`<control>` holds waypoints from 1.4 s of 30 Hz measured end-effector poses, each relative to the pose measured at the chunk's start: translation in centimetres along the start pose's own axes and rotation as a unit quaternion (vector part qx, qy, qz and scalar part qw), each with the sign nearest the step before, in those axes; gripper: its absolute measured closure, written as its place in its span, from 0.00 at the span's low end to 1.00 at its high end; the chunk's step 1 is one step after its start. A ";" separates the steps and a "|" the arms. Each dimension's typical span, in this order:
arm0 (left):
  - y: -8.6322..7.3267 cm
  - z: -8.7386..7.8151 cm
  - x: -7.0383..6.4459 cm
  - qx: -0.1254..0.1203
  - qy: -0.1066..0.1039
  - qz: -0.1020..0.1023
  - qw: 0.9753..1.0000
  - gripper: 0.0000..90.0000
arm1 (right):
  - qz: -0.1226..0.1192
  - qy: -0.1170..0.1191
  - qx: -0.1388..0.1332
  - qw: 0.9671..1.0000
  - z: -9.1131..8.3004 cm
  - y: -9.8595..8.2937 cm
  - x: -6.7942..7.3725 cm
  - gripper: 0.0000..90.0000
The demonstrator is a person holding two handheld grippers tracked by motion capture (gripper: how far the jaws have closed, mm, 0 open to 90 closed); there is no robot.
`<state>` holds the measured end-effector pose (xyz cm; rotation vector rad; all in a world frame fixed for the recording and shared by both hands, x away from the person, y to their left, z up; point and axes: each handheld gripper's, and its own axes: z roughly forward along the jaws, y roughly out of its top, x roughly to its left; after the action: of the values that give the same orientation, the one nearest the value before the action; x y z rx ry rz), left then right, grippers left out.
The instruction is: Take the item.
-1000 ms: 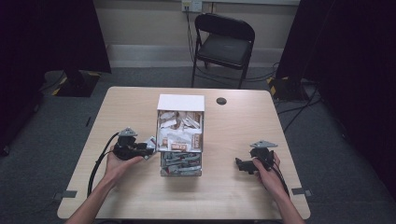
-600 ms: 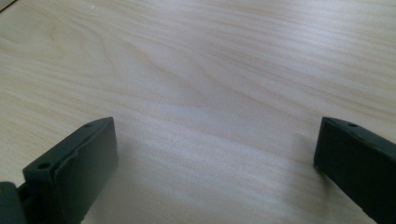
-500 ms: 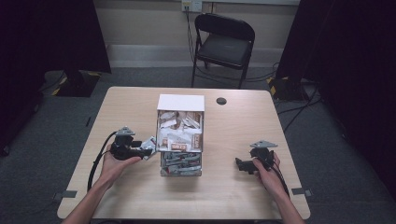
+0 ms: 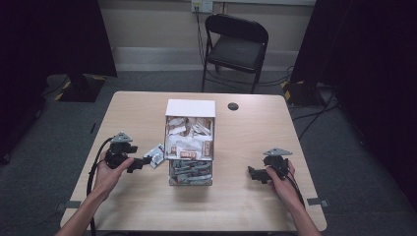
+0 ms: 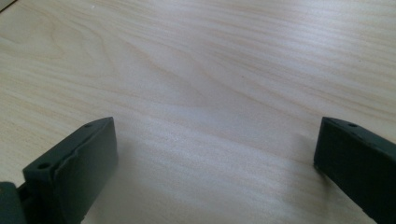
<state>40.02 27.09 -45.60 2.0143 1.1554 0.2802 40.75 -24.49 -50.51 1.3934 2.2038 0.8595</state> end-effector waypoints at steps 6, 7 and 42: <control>-0.2 -1.7 0.0 -0.017 0.000 -0.009 1.000 0.20 | 0.000 0.000 0.000 1.000 0.0 0.0 0.0 0.00; -0.2 -1.7 0.0 -0.017 0.000 -0.009 1.000 0.20 | 0.000 0.000 0.000 1.000 0.0 0.0 0.0 0.00; -7.8 -4.4 2.8 0.033 0.147 -0.083 0.985 0.21 | 0.000 0.000 0.000 1.000 0.0 0.0 0.0 0.00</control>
<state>34.32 33.81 -48.75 1.9623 1.5250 0.4703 40.76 -24.49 -50.51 1.3930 2.2042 0.8594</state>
